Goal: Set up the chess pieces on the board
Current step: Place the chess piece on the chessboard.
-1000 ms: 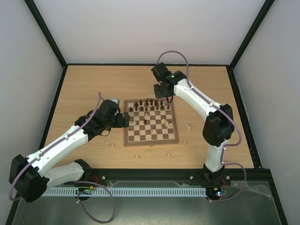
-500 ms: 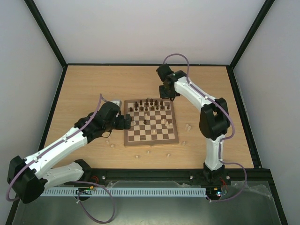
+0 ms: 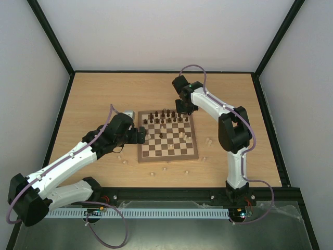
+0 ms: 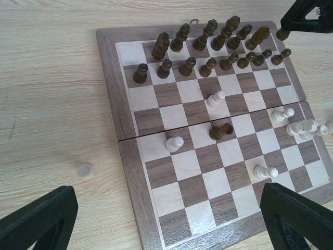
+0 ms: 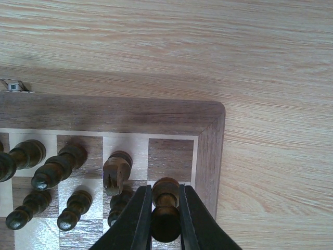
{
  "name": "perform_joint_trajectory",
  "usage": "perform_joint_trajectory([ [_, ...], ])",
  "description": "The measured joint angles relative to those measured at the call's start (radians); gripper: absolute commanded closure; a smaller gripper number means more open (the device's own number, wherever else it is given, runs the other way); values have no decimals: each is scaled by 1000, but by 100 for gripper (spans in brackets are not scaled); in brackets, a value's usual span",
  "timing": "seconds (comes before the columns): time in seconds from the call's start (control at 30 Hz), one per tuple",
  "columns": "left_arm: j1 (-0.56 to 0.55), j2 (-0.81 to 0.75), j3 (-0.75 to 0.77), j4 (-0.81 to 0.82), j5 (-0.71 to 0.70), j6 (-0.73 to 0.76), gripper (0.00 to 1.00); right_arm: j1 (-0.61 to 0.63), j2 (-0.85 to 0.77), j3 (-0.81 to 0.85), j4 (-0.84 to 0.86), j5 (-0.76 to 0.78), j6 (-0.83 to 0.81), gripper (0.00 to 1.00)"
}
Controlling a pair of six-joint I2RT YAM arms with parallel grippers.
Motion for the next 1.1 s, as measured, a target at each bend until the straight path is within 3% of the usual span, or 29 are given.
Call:
perform_joint_trajectory([
  [1.1, -5, 0, 0, 0, -2, 0, 1, -39, 63, -5, 45, -55, -11, 88],
])
